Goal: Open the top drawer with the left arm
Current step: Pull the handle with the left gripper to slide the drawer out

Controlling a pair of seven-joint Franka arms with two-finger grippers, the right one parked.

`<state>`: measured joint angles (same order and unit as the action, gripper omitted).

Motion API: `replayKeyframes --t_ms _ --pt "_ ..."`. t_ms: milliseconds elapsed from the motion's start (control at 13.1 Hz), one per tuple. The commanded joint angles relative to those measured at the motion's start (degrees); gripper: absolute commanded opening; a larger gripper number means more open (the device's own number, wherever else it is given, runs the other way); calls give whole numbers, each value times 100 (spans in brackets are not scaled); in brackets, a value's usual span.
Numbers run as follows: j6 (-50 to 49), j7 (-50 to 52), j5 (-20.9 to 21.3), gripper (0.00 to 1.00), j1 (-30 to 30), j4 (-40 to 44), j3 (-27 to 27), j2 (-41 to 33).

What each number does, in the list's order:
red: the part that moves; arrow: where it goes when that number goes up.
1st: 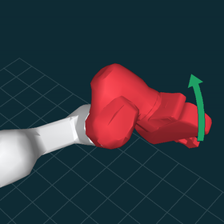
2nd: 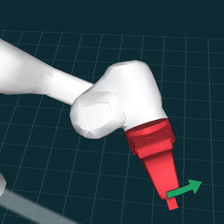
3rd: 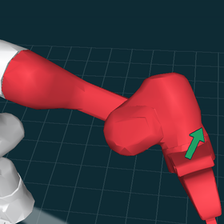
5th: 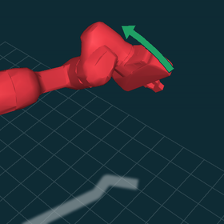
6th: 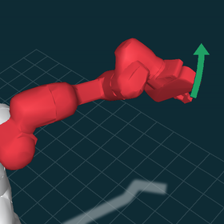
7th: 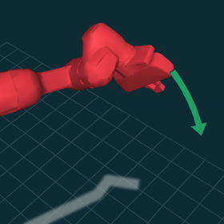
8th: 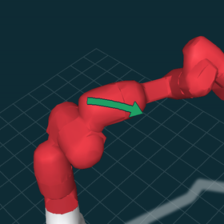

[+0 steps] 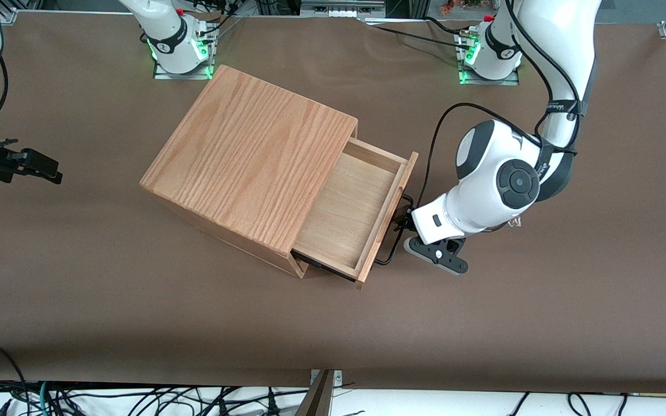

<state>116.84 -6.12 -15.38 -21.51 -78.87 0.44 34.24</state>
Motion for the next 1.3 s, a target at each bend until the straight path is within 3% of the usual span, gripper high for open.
replayKeyframes --t_ms 0,1069,1221 --pt "42 462 730 100 42 179 -150 56" --pt "-29 111 589 100 112 56 -71 100" --pt "-56 93 100 100 130 39 -53 100"
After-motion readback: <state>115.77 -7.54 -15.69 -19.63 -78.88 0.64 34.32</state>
